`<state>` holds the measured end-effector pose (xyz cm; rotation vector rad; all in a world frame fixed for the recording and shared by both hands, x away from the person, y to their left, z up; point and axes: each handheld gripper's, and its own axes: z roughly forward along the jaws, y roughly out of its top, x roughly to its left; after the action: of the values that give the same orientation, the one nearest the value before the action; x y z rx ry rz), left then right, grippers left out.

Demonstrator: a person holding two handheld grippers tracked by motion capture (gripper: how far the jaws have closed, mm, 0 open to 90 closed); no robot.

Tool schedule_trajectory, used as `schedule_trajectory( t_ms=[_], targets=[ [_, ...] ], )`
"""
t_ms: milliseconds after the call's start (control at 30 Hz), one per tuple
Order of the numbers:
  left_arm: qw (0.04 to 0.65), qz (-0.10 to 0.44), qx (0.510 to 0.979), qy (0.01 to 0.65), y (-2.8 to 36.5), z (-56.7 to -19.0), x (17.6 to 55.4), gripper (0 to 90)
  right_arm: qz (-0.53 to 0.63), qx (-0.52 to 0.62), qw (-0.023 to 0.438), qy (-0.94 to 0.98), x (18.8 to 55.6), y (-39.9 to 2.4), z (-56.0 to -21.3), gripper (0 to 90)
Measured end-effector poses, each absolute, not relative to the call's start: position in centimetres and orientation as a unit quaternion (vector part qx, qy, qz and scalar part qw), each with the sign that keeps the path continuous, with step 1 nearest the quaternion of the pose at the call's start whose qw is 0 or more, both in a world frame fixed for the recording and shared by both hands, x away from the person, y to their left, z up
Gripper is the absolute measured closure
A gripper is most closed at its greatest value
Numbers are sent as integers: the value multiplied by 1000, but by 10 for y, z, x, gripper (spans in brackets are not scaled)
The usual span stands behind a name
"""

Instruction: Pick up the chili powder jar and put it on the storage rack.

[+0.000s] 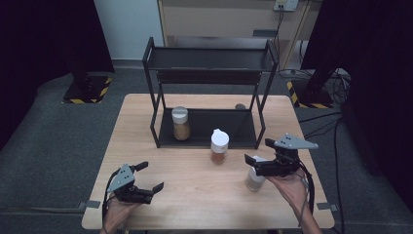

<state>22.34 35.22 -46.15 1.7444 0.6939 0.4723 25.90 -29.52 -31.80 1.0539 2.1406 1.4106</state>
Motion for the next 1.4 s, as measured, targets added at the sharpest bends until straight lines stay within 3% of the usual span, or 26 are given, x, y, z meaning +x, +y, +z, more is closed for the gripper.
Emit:
schedule_trajectory(
  t_ms=[600, 1400],
  targets=[
    [569, 201, 742, 293, 353, -462, 223, 19, 470, 368, 176, 783, 291, -242, -301, 40],
    [571, 199, 742, 289, 354, -462, 224, 20, 395, 407, 195, 800, 335, -169, -307, 51]
  ],
)
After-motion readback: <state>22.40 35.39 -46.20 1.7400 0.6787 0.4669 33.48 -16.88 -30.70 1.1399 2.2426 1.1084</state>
